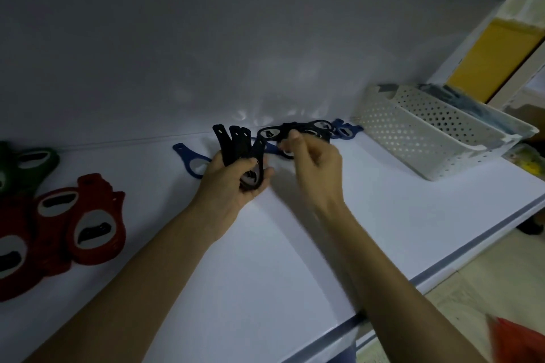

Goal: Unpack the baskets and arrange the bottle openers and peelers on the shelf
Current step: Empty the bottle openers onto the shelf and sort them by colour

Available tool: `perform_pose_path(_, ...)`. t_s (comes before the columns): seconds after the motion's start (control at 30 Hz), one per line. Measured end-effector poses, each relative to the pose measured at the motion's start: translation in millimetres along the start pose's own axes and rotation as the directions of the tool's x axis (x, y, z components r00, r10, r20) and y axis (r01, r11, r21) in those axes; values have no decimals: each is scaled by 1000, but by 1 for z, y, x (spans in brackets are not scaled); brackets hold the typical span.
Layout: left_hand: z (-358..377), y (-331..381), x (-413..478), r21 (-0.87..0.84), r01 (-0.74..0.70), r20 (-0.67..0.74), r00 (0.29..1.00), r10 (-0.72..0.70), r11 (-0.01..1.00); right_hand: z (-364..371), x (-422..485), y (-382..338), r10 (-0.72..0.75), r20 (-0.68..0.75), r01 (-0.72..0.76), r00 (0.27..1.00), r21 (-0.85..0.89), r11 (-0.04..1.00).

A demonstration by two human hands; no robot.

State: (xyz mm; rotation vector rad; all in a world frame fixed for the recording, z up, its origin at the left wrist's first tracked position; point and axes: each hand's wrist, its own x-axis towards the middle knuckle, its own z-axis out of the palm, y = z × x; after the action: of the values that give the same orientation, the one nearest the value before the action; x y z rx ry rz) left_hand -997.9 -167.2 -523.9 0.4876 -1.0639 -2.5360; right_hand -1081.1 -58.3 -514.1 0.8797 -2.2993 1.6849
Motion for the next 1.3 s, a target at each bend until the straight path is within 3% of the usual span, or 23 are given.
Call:
perform_pose_path(0.07,1,1,1,-43,9,-30,999,-11,999,-7,24,7,49,35,-40,998,-231,972)
perform_pose_path(0.17,1,1,1,-44,10,-34,999,-12,999,-2,31,22,97,206,18,974,-496,868)
perform_pose_path(0.3,2,1,-2,-39,19,-25,999,-20,999,5,19,37,-3,148,92,989,-597,797)
perform_pose_path(0.4,2,1,-2,-29,18,-12,1000,-18,999,4,17,35,-88,188,193,978,-665,722)
perform_pose_path(0.53,1,2,-1,-99,25,-20,999,-27,995,5,11,31,-128,62,141,990,-563,815)
perform_pose_path(0.63,0,3,0,-155,42,-51,997,-50,987,0,13,32,-6,-143,-43,990,-336,941)
perform_pose_path(0.7,-1,3,0,-171,51,-65,996,-63,984,-3,15,32,106,-196,-143,975,-188,972)
perform_pose_path(0.77,-2,3,1,-187,67,-70,994,-82,980,-2,12,27,105,-217,-136,970,-133,982)
perform_pose_path(0.8,-2,3,2,-194,74,-75,993,-90,978,0,9,22,36,-222,-69,974,-146,987)
perform_pose_path(0.87,-2,3,3,-205,73,-78,993,-91,976,4,1,12,-184,-147,148,972,-226,963)
perform_pose_path(0.9,-3,3,4,-205,68,-62,995,-83,976,7,-3,7,-277,-43,257,960,-263,930)
perform_pose_path(1.0,-6,6,4,-154,48,-11,999,-50,987,21,-14,-1,-375,289,444,881,-232,865)
perform_pose_path(1.03,-8,6,4,-142,42,-16,999,-44,989,22,-14,-2,-347,310,406,885,-151,901)
perform_pose_path(1.13,-8,5,5,-151,30,-48,998,-38,988,17,-8,-3,-95,220,56,971,177,983)
perform_pose_path(1.17,-6,4,5,-163,23,-47,998,-31,986,14,-5,0,-43,142,19,989,168,986)
perform_pose_path(1.23,-4,1,4,-184,15,-42,999,-24,983,4,6,12,-39,-24,34,999,-173,984)
perform_pose_path(1.3,-3,1,3,-204,19,-48,998,-30,979,-7,16,26,-22,-64,-17,998,-559,829)
